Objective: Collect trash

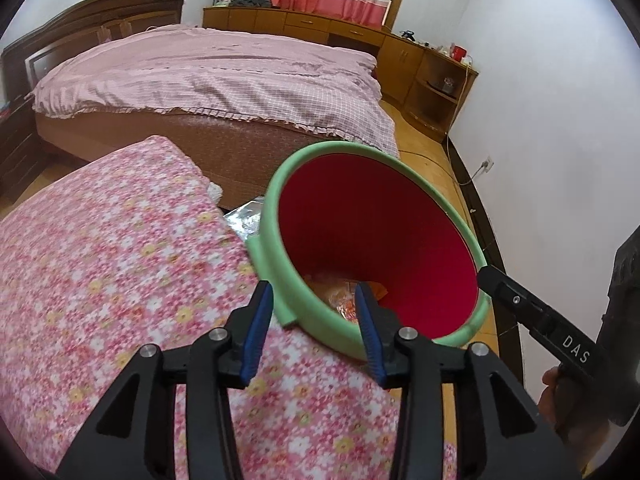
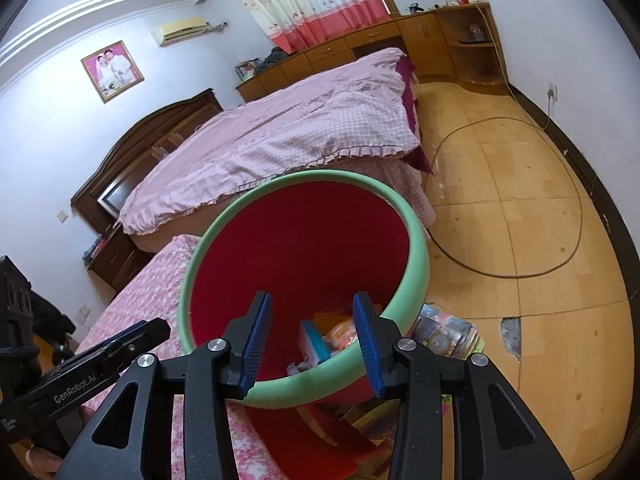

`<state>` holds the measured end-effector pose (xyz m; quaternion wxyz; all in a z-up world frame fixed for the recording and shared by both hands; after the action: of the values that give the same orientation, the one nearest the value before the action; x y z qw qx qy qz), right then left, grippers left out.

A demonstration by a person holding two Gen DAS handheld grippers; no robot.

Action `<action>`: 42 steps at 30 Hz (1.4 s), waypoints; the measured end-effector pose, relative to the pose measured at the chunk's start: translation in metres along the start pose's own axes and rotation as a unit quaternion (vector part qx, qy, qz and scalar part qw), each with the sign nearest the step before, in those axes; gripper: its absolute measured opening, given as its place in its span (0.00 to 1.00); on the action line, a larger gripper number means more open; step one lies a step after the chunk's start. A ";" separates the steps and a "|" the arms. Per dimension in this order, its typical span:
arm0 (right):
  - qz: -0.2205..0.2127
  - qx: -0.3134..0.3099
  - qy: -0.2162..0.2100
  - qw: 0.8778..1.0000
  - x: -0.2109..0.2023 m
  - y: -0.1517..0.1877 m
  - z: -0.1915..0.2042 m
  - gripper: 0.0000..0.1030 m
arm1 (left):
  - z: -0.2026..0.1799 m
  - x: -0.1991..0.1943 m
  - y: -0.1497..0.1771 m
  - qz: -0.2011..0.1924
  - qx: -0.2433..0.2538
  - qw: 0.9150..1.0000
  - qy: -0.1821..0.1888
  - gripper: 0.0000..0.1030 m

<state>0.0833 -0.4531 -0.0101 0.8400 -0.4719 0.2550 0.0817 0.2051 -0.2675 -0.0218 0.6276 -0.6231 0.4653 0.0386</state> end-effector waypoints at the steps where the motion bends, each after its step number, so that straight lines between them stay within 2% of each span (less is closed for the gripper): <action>1: 0.000 -0.003 -0.002 1.000 -0.002 0.001 0.003 0.48 | 0.003 -0.005 0.001 -0.001 -0.002 1.000 -0.003 0.44; 6: 0.001 -0.013 -0.011 1.000 -0.011 0.004 0.018 0.49 | 0.018 -0.034 0.006 -0.015 -0.016 0.999 -0.024 0.50; 11: 0.003 -0.023 -0.022 0.999 -0.021 0.010 0.038 0.61 | 0.035 -0.065 0.011 -0.032 -0.033 0.998 -0.051 0.50; 16: 0.003 -0.044 -0.033 0.999 -0.037 0.019 0.062 0.61 | 0.055 -0.101 0.019 -0.049 -0.051 0.995 -0.074 0.50; 20: 0.006 -0.056 -0.043 0.998 -0.048 0.027 0.078 0.69 | 0.069 -0.125 0.029 -0.059 -0.059 0.992 -0.095 0.50; 26: -0.003 -0.087 -0.046 0.995 -0.067 0.042 0.104 0.73 | 0.086 -0.160 0.046 -0.070 -0.073 0.987 -0.122 0.50; 42: -0.030 -0.136 -0.055 0.989 -0.125 0.084 0.143 0.75 | 0.093 -0.228 0.084 -0.108 -0.084 0.974 -0.181 0.50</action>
<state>-0.0051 -0.2755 0.0511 0.7828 -0.5841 0.1804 0.1161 0.0735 -0.0518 0.0401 0.6476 -0.7024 0.2691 0.1218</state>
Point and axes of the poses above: each gripper's, at about its wrist camera, not at the fingertips, and x roughly the way its jaws point, z to its left, y to its underside, the point moved 3 cm from there along x, roughly the way its jaws point, and after that the axes turned 7 degrees about -z, right-handed, at the moved point
